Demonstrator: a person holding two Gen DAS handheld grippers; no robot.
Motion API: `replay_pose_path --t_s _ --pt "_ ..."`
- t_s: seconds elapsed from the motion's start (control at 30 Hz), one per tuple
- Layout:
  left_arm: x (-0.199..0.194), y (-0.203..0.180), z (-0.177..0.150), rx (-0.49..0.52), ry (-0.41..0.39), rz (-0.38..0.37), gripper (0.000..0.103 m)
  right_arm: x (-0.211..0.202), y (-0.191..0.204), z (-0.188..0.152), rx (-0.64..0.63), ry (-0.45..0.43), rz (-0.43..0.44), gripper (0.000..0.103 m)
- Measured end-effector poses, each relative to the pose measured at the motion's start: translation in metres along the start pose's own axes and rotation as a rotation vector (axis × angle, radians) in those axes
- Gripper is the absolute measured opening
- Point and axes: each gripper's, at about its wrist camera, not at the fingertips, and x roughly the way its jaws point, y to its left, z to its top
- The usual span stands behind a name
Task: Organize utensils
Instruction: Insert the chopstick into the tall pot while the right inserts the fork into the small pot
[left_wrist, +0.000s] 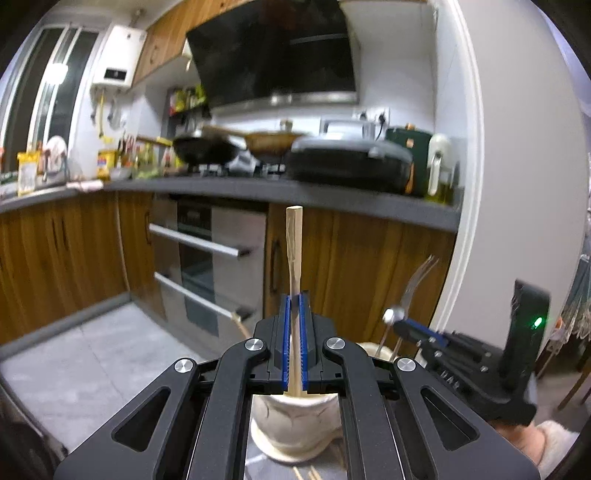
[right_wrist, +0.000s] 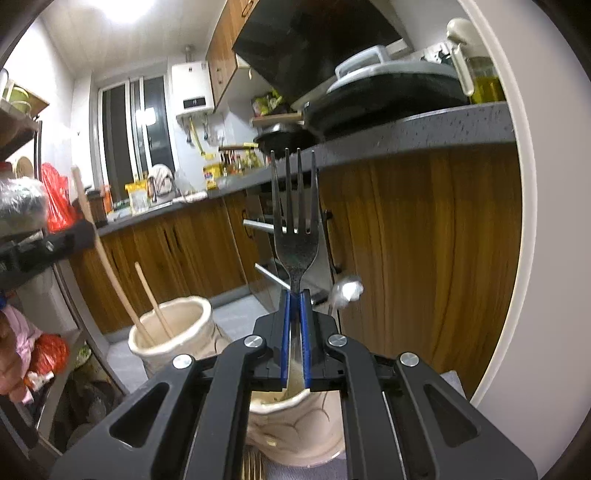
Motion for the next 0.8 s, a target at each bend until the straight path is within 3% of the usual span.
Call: replay_pose_path --t_s 0.4,0.67,0.8 --pt "0.024 0.011 -0.036 -0.018 0.128 0.026 0.005 0.019 -0.001 -0.016 0.008 0.117 -0.015 0.005" --pt "0.024 0.014 -0.04 -0.037 0.139 0.037 0.006 0.021 0.001 -0.017 0.001 0.132 -0.025 0.005" --pt "0.021 0.014 -0.045 -0.034 0.135 0.042 0.014 0.021 0.005 -0.019 -0.02 0.128 -0.02 0.005"
